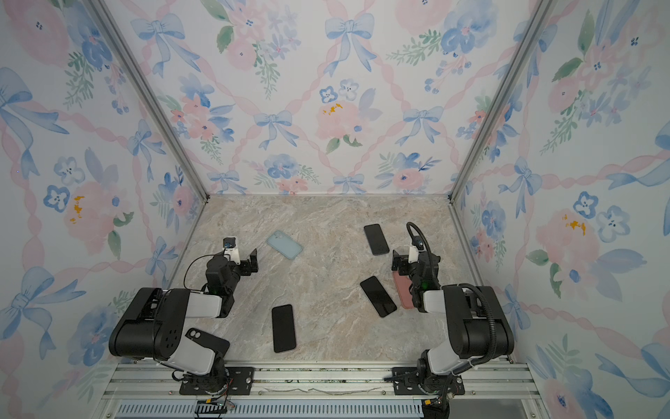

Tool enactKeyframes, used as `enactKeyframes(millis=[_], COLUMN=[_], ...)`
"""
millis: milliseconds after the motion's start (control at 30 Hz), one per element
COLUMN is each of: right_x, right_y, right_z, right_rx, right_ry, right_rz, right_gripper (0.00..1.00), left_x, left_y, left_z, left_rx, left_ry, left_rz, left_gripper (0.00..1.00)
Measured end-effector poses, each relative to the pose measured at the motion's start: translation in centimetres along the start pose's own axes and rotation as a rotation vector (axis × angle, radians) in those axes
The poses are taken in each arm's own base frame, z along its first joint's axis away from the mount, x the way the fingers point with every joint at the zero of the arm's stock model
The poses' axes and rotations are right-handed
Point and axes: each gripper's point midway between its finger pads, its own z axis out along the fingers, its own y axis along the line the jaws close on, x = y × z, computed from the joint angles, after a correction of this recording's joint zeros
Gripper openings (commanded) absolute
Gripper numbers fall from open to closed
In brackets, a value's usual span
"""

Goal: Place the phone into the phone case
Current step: 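Move right gripper over blue-edged phone while left gripper reaches toward blue case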

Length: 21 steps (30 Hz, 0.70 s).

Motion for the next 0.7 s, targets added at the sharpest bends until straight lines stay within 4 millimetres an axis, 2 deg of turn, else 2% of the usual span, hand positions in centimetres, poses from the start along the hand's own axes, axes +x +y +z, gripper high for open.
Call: enactKeyframes(millis=[167, 300, 367, 467, 533, 700], right_x=[0.0, 0.0, -0.2, -0.9, -2.6, -9.1], right_y=[0.0, 0.0, -0.1, -0.2, -0.3, 0.7], right_z=[0.0, 0.0, -0.1, -0.9, -1.6, -2.4], right_rx=[0.0, 0.0, 0.004, 0.015, 0.026, 0.034], right_ry=[0.0, -0.002, -0.007, -0.002, -0.002, -0.043], right_rz=[0.0, 0.0, 0.0, 0.004, 0.006, 0.006], right_gripper=[0.97, 0.97, 0.97, 0.97, 0.97, 0.97], left_x=[0.0, 0.1, -0.5, -2.7, -4.2, -8.3], left_y=[0.0, 0.7, 1.0, 1.2, 1.3, 0.1], left_z=[0.0, 0.0, 0.0, -0.2, -0.7, -0.7], left_rx=[-0.002, -0.07, -0.099, -0.133, -0.145, -0.127], left_ry=[0.0, 0.017, 0.02, -0.012, -0.035, -0.05], left_rz=[0.0, 0.007, 0.011, 0.01, -0.005, -0.089], left_gripper=[0.98, 0.98, 0.98, 0.98, 0.98, 0.98])
